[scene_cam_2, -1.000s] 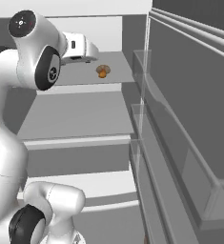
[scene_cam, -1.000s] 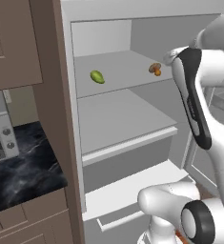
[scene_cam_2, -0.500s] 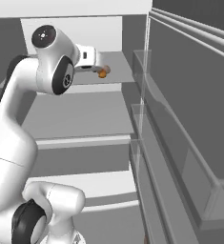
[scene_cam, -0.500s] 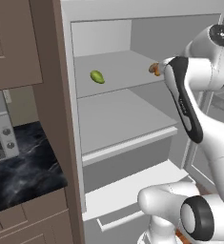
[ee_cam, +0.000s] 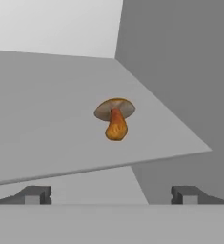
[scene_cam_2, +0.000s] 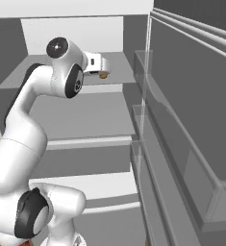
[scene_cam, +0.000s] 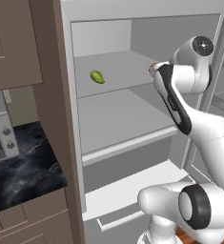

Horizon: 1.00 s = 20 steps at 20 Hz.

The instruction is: Open the fridge, remove the mango, mushroom, and steak, and place them on any counter.

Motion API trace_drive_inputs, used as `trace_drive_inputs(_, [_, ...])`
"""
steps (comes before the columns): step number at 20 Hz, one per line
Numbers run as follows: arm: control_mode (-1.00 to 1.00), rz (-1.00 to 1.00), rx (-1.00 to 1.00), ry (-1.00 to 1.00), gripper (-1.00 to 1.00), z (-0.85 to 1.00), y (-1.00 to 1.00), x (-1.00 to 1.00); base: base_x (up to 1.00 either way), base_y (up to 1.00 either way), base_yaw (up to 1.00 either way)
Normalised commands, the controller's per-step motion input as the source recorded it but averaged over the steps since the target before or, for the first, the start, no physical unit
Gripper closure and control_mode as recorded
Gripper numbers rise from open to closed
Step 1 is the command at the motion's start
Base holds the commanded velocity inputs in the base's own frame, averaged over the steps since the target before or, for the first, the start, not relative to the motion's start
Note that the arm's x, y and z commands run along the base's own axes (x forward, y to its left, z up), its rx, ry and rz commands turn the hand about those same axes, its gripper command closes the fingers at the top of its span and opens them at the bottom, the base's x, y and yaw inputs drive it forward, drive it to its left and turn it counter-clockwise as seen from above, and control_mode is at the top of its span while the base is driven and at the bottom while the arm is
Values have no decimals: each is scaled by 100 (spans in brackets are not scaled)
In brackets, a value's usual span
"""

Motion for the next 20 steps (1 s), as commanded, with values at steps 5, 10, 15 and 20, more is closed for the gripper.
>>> trace_drive_inputs(5, [-100, 0, 0, 5, -100, -2, -2, 50, 0, 0, 0])
trace_drive_inputs(10, [-100, 0, 0, 7, -100, -9, -6, 40, 0, 0, 0])
trace_drive_inputs(15, [-100, 0, 0, 2, -100, -20, -13, 34, 0, 0, 0])
trace_drive_inputs(20, [-100, 0, 0, 0, -100, -29, -7, 34, 0, 0, 0])
